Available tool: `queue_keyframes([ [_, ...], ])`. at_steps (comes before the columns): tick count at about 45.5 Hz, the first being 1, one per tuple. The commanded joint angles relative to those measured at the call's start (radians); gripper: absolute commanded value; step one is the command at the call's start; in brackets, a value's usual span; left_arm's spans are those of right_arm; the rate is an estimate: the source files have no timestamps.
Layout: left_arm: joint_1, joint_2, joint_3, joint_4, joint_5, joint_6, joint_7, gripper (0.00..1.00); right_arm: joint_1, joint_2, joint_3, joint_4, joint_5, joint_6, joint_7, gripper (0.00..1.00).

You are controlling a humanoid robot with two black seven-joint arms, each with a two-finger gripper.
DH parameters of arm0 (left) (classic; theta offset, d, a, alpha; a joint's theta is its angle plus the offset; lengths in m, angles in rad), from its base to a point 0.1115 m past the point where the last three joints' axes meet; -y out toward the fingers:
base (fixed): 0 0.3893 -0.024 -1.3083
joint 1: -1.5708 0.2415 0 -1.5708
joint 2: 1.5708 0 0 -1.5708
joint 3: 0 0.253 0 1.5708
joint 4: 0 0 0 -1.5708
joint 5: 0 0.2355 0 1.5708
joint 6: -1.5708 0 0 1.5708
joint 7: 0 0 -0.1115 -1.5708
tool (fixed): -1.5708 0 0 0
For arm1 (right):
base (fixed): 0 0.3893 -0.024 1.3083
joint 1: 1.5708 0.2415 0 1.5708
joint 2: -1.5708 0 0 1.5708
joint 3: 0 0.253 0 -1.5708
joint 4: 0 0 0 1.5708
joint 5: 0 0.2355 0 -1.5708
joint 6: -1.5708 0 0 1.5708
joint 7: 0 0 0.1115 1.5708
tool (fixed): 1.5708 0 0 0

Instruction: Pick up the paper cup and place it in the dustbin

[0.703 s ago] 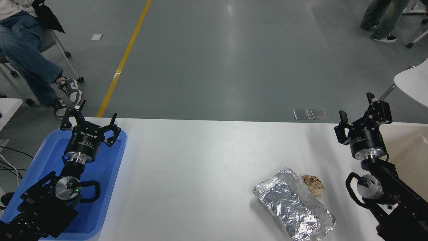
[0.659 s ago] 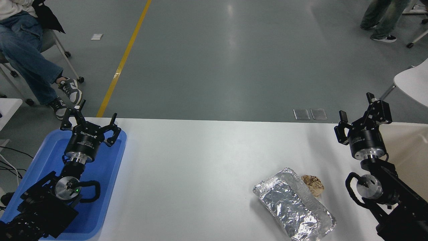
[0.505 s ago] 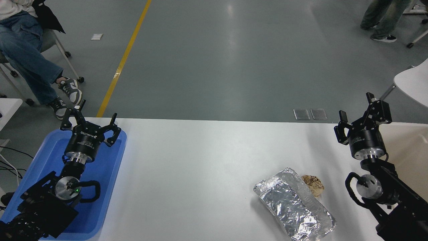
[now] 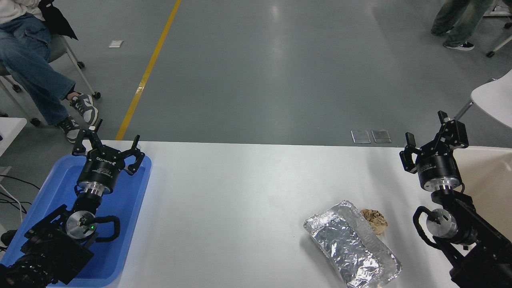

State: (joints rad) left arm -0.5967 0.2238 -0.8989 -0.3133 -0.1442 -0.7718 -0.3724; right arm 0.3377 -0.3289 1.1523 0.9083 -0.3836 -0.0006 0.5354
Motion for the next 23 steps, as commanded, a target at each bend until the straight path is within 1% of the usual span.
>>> queue_keyframes([
  [1,0.0,0.0,0.0,0.0,0.0,0.0,0.0,1.0,0.003,0.001,0.0,-0.002,0.0,-0.001,0.0,1.0],
  [16,0.0,0.0,0.0,0.0,0.0,0.0,0.0,1.0,0.007,-0.007,-0.028,-0.003,0.0,-0.006,0.0,1.0],
  [23,0.0,0.0,0.0,-0.001,0.0,0.0,0.001,1.0,0.014,-0.03,-0.043,-0.003,0.0,-0.009,-0.002,1.0],
])
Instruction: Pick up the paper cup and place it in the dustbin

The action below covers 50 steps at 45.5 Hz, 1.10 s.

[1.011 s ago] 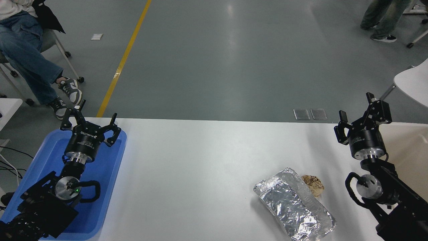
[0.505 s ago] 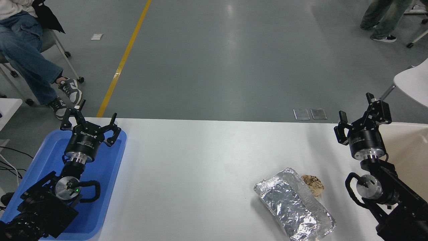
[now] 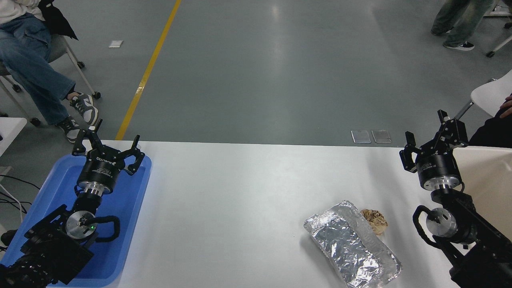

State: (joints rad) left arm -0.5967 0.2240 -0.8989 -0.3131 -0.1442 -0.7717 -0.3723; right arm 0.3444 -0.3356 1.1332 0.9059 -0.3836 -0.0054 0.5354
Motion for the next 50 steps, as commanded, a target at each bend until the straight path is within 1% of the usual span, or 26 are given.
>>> queue_keyframes([
  [1,0.0,0.0,0.0,0.0,0.0,0.0,0.001,1.0,0.008,-0.037,-0.035,-0.002,0.0,-0.004,-0.002,1.0],
  [9,0.0,0.0,0.0,-0.001,0.0,0.0,0.0,1.0,0.123,-0.201,-0.217,-0.022,0.022,-0.019,-0.005,1.0],
  [15,0.0,0.0,0.0,-0.001,0.0,0.0,0.001,1.0,0.255,-0.338,-0.459,-0.033,0.064,-0.033,-0.011,1.0],
  [19,0.0,-0.002,0.0,-0.001,0.0,0.0,0.001,1.0,0.382,-0.42,-0.688,-0.033,0.144,-0.034,-0.012,1.0],
  [25,0.0,-0.002,0.0,-0.001,0.0,0.0,0.001,1.0,0.62,-0.517,-1.076,-0.024,0.33,-0.036,-0.014,1.0],
  [27,0.0,0.0,0.0,-0.001,0.0,0.0,0.001,1.0,0.709,-0.53,-1.215,-0.019,0.376,-0.036,-0.015,1.0],
  [28,0.0,-0.002,0.0,0.0,0.0,-0.001,0.001,1.0,0.782,-0.531,-1.338,-0.016,0.403,-0.036,-0.015,1.0],
  [30,0.0,-0.002,0.0,-0.001,0.0,-0.001,0.001,1.0,0.862,-0.53,-1.482,-0.013,0.425,-0.035,-0.017,1.0],
  [34,0.0,-0.002,0.0,-0.001,0.0,-0.001,0.001,1.0,1.014,-0.514,-1.758,0.013,0.428,-0.022,-0.018,1.0],
  [37,0.0,-0.002,0.0,0.0,0.0,-0.001,0.001,1.0,1.123,-0.504,-1.946,0.053,0.425,-0.015,-0.028,1.0],
  [42,0.0,-0.002,0.0,-0.001,0.0,-0.001,0.001,1.0,1.304,-0.487,-2.19,0.129,0.411,0.013,-0.041,1.0],
  [46,0.0,-0.002,0.0,-0.001,0.0,0.0,0.001,1.0,1.444,-0.477,-2.316,0.145,0.385,0.108,-0.043,1.0],
  [50,0.0,-0.002,0.0,0.0,0.0,-0.001,0.001,1.0,1.557,-0.453,-2.418,0.145,0.376,0.255,-0.044,1.0],
])
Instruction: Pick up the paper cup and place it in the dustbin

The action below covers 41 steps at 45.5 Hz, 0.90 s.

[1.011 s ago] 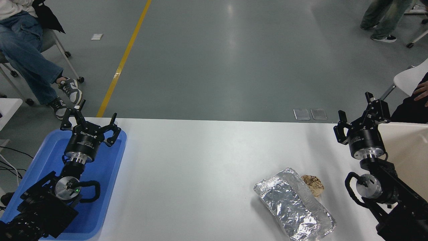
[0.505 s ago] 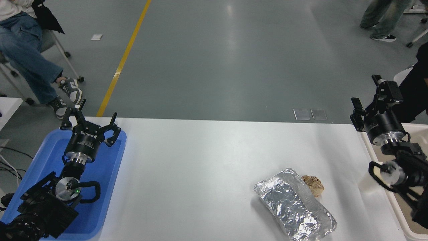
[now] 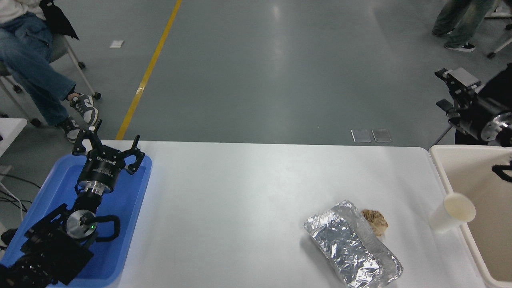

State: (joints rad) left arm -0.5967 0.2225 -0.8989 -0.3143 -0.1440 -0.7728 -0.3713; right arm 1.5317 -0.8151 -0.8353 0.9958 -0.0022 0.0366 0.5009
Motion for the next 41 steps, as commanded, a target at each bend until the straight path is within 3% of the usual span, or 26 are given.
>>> queue_keyframes([
  [1,0.0,0.0,0.0,0.001,0.0,0.0,0.0,1.0,0.399,0.033,-0.478,0.055,-0.005,0.244,-0.01,1.0],
  [10,0.0,0.0,0.0,0.001,0.0,0.001,0.0,1.0,0.607,0.192,-0.787,0.055,-0.053,0.472,-0.012,1.0],
  [16,0.0,0.0,0.0,0.0,0.0,0.0,0.0,1.0,0.665,0.247,-0.825,0.055,-0.067,0.626,-0.012,1.0],
  [21,0.0,0.0,0.0,0.0,0.0,0.0,0.0,1.0,0.711,0.257,-0.814,0.058,-0.149,0.707,-0.01,1.0],
  [32,0.0,0.0,0.0,0.0,0.0,0.0,0.0,1.0,0.791,0.275,-0.733,0.13,-0.399,0.749,-0.01,1.0],
  [41,0.0,0.001,0.0,0.001,0.0,0.0,0.0,1.0,0.866,0.309,-0.72,0.245,-0.482,0.749,-0.033,1.0],
])
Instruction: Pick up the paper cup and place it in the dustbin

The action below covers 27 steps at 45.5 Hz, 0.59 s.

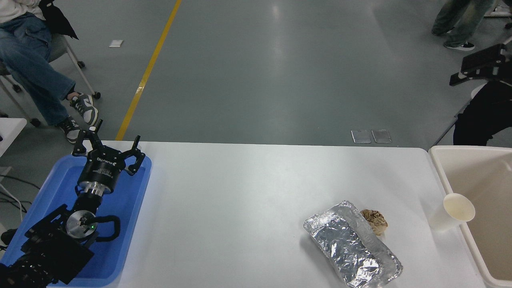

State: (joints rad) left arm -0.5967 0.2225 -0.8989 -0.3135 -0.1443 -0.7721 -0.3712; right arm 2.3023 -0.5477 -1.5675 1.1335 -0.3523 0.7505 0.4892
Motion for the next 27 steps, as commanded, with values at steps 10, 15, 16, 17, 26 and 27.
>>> queue_keyframes([
  [10,0.0,0.0,0.0,0.001,0.0,-0.001,0.0,1.0,0.114,0.04,0.06,0.195,-0.134,0.035,-0.07,1.0],
  [15,0.0,0.001,0.0,0.001,0.0,-0.001,0.0,1.0,0.114,0.04,0.069,0.232,-0.134,0.035,-0.07,1.0],
  [16,0.0,0.0,0.0,-0.001,0.0,-0.001,0.0,1.0,0.112,0.04,0.073,0.235,-0.134,0.035,-0.07,1.0],
  [17,0.0,0.001,0.0,0.001,0.0,0.0,0.0,1.0,0.112,0.04,0.078,0.239,-0.134,0.035,-0.07,1.0],
  [26,0.0,0.001,0.0,0.001,0.0,-0.001,0.0,1.0,0.101,0.038,0.087,0.247,-0.134,0.035,-0.07,1.0],
  [27,0.0,0.0,0.0,0.001,0.0,-0.001,0.0,1.0,0.098,0.038,0.086,0.247,-0.136,0.035,-0.07,1.0],
])
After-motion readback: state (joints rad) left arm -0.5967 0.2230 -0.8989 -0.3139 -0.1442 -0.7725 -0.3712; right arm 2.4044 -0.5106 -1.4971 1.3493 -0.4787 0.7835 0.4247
